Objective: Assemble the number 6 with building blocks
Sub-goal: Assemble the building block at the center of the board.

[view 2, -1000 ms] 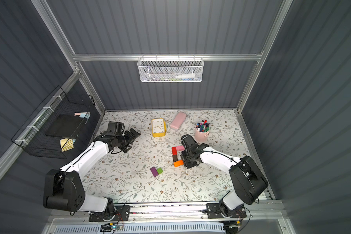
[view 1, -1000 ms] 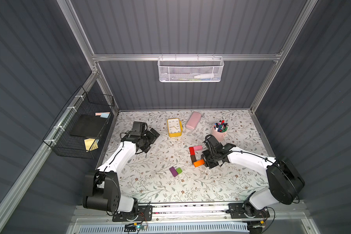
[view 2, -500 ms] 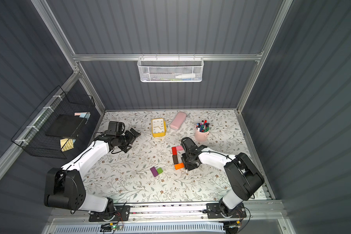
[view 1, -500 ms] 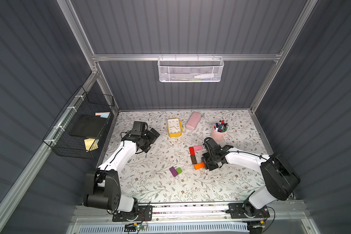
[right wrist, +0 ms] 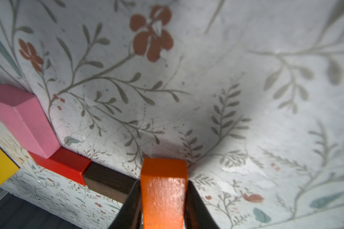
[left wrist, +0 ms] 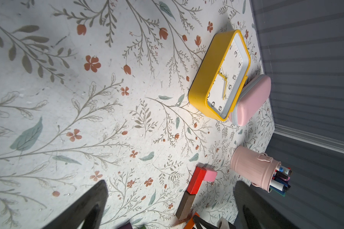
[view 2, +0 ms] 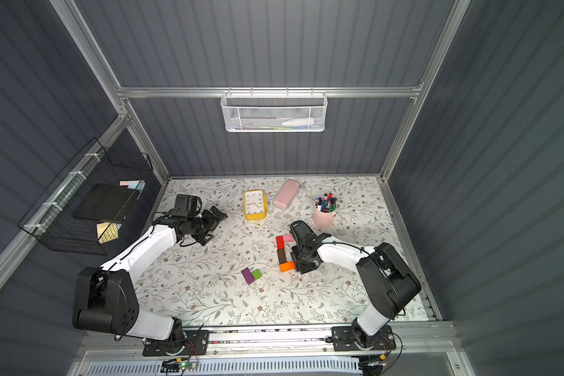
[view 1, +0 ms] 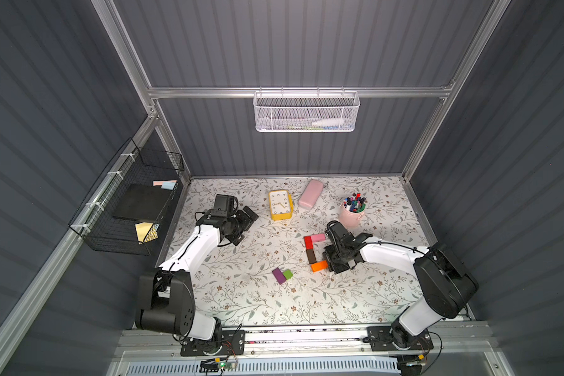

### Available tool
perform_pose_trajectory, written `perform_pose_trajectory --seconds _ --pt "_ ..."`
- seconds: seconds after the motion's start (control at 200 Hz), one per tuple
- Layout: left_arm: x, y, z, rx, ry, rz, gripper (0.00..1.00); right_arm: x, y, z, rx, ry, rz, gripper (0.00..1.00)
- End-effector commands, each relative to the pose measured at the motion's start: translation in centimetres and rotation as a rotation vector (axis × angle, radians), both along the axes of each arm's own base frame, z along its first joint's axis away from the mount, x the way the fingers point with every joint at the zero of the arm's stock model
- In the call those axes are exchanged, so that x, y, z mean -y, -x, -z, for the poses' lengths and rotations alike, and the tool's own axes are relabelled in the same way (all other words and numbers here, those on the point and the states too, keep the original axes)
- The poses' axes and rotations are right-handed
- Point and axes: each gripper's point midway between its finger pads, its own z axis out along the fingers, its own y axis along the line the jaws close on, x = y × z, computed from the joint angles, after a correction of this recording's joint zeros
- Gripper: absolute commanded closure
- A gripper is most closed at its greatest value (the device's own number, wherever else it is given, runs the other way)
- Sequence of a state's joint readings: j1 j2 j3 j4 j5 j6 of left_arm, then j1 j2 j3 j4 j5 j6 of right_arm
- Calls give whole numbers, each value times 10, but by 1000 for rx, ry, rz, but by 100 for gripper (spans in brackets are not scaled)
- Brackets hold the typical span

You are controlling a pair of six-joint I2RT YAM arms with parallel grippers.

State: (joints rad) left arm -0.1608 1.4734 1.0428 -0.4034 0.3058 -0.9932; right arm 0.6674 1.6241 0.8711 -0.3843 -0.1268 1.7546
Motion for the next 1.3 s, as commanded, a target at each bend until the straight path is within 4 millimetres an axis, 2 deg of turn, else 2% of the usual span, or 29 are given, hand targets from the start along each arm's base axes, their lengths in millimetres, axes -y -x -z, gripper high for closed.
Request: perform_pose_trajectory --seconds 0.0,0.505,0.53,0.58,0.62,1.055,1.296 --pt "1 -3 -4 3 -1 24 1 2 2 7 -78 -11 152 73" --pt "3 -5 -2 -1 6 31 1 4 0 7 -88 17 153 72" --pt "3 -4 -1 -2 7 32 1 3 0 7 -85 16 152 70" --pt "3 -4 -1 -4 6 32 1 3 -2 5 -77 14 151 56" --pt "3 -4 0 -5 6 31 1 3 -3 4 -71 18 146 54" --pt "4 -5 2 -8 7 36 1 6 -1 4 -75 25 147 57" --pt "4 -4 3 -10 6 37 1 6 1 6 -80 19 156 63"
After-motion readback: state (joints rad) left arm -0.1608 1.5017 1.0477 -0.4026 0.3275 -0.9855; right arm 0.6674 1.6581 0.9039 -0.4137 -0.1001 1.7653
